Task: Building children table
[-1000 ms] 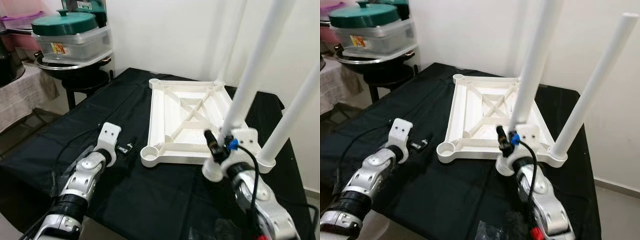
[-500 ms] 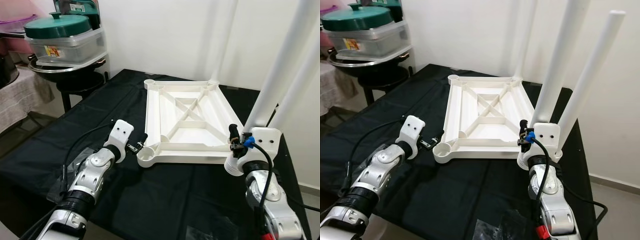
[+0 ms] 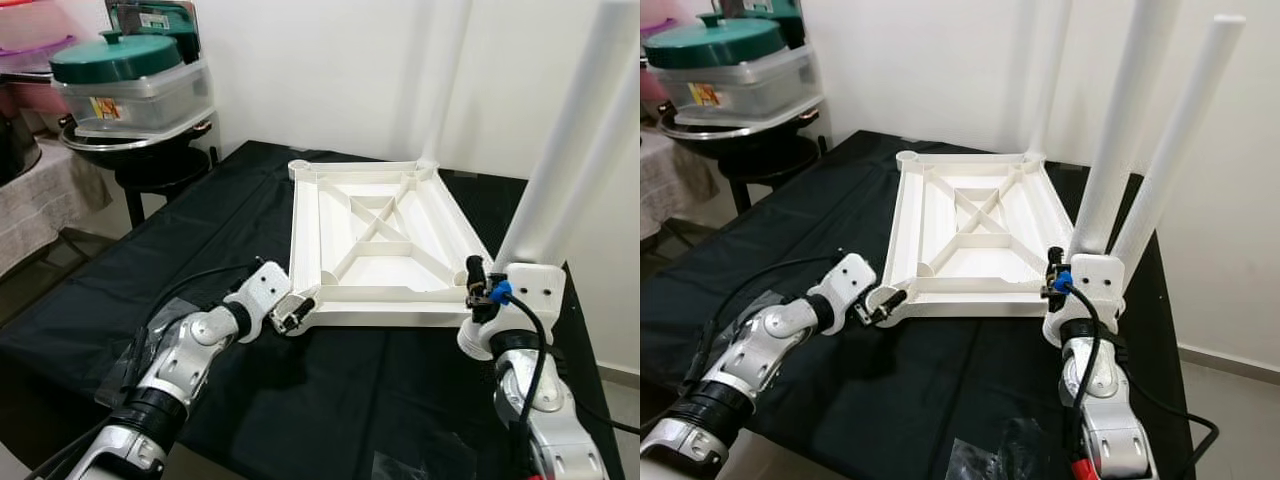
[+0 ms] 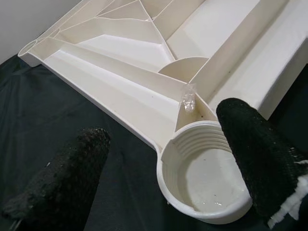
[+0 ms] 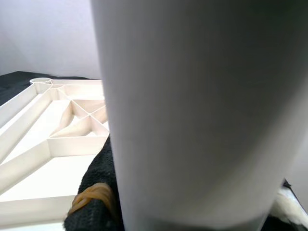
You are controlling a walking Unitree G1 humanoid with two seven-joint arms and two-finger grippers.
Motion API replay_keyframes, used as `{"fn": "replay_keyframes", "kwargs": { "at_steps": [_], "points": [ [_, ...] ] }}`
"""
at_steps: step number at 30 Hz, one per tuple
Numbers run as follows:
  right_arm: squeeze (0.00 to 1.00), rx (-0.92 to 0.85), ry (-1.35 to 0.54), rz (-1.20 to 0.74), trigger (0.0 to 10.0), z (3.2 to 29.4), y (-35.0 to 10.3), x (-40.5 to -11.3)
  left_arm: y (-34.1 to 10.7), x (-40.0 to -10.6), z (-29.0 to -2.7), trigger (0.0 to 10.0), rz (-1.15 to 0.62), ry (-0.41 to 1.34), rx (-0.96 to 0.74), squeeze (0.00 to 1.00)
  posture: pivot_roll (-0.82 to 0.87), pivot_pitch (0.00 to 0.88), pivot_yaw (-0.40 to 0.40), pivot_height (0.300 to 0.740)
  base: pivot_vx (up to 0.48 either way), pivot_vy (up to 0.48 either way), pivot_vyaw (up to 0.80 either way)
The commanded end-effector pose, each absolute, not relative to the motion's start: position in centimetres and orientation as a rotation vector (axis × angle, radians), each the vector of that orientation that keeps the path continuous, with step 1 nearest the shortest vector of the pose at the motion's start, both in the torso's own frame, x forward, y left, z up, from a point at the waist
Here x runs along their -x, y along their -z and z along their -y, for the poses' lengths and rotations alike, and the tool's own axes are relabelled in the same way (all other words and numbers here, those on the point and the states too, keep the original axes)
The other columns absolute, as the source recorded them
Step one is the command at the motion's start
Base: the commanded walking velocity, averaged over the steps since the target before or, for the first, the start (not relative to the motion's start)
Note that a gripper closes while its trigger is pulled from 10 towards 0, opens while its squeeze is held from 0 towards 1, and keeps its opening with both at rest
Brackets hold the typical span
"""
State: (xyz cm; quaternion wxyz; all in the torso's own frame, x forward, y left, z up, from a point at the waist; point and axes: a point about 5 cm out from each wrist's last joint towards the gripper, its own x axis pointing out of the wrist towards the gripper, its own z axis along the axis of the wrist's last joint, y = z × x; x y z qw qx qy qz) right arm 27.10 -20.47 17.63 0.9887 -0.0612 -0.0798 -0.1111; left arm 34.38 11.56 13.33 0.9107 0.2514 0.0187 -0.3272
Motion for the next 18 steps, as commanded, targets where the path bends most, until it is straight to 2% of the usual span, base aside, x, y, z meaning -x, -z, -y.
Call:
{"fn": "replay_keyframes", "kwargs": {
  "at_steps": [1,8,18],
  "points": [
    [0.0,0.118,0.232,0.181,0.0,20.5,-17.8,-27.1,-14.2,-34.5,-11.2,10.0,-0.013,0.693,-0.509,0.0,-0.03,0.0,0.012,0.74,0.0,0.0,0.0],
    [0.0,0.131,0.268,0.171,0.0,21.0,-17.7,-26.9,-14.9,-34.2,-10.4,10.0,0.033,0.741,-0.542,0.0,-0.04,0.0,0.024,0.74,0.0,0.0,0.0],
    [0.0,0.148,0.345,0.14,0.0,22.2,-17.1,-26.2,-15.6,-34.4,-10.2,10.0,0.066,0.723,-0.555,0.0,-0.04,0.0,0.027,0.74,0.0,0.0,0.0]
  ]
}}
